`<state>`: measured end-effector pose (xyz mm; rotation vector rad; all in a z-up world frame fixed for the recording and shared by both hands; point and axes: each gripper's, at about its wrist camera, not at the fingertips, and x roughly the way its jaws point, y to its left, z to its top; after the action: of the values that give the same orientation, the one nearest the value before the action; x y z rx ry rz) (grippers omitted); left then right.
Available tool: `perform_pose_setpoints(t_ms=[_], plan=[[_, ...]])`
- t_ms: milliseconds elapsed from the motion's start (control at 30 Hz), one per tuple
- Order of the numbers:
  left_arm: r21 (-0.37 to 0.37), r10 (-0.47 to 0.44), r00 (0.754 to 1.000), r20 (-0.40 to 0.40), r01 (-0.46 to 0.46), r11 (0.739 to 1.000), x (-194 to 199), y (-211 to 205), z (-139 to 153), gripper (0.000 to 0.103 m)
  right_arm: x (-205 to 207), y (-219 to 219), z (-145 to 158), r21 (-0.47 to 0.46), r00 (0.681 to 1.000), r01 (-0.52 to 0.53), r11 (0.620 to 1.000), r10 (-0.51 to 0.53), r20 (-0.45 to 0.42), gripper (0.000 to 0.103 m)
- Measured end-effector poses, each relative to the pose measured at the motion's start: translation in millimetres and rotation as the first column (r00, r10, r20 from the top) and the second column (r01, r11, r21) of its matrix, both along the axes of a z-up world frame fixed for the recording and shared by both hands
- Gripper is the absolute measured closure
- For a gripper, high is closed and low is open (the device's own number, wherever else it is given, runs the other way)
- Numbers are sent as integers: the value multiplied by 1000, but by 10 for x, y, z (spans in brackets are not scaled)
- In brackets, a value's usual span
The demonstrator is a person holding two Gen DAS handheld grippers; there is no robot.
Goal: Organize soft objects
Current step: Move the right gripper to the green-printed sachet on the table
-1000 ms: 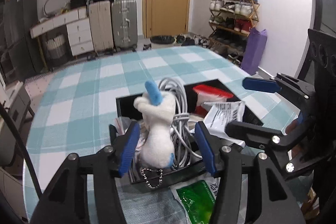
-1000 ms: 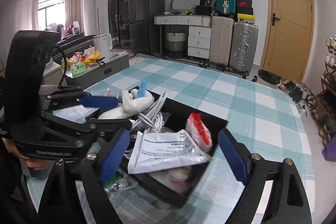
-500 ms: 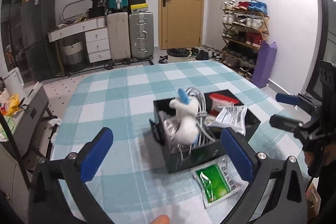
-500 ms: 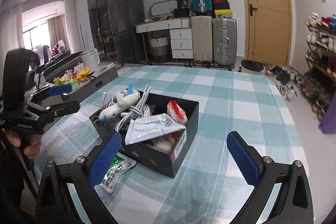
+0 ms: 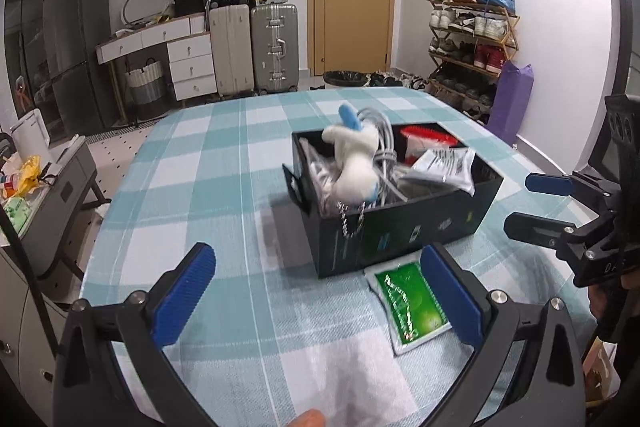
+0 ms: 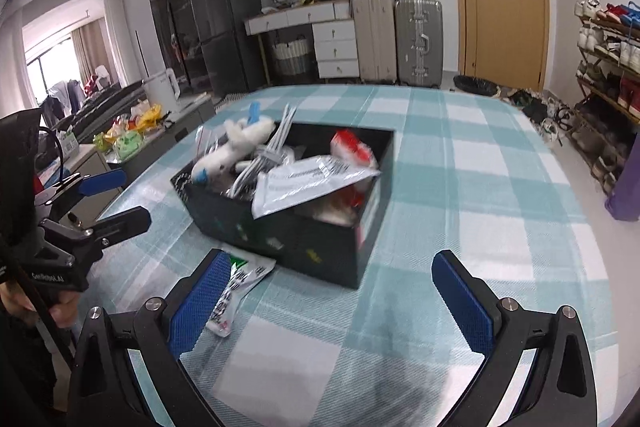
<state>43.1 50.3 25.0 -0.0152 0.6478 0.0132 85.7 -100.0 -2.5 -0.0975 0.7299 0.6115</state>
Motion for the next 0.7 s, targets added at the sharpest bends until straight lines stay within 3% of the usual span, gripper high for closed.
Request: perform_pose_setpoints(t_ms=[167, 500, 700], plan=[[15, 22, 1000, -8, -21, 1000, -4, 64, -63, 0, -71, 255, -152, -45, 999, -31, 999, 29, -34, 1], [-13, 42, 997, -63, -43, 999, 48, 220, -170, 0, -86, 605, -330, -81, 993, -50, 995, 40, -115, 1], [-48, 67, 996, -57, -69, 996, 34, 355, -168, 0, -76, 821, -432, -108, 988, -69, 992, 53, -143, 1]])
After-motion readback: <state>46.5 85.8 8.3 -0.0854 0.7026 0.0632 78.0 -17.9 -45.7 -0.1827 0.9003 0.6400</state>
